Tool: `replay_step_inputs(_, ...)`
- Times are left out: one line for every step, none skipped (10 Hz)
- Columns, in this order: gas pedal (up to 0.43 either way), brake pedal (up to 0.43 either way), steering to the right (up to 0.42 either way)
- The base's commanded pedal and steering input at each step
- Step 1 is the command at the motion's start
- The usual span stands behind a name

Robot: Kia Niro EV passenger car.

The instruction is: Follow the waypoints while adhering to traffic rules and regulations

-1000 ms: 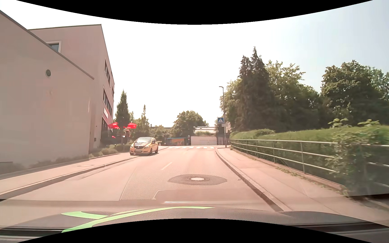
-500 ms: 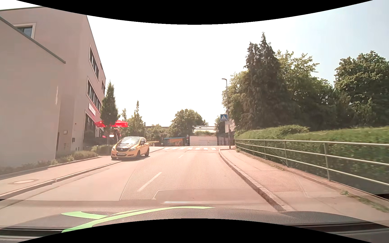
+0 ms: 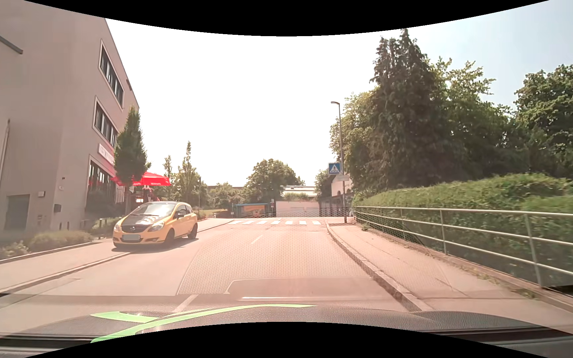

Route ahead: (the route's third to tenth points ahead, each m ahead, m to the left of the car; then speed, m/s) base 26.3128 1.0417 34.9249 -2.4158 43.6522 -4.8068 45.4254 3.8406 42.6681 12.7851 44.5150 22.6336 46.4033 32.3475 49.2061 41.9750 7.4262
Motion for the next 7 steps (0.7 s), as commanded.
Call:
replay_step_inputs(0.0,0.0,0.012)
replay_step_inputs(0.0,0.0,0.012)
replay_step_inputs(0.0,0.0,0.013)
replay_step_inputs(0.0,0.0,0.013)
replay_step_inputs(0.0,0.0,0.014)
replay_step_inputs(0.0,0.012,0.015)
replay_step_inputs(0.0,0.043,0.015)
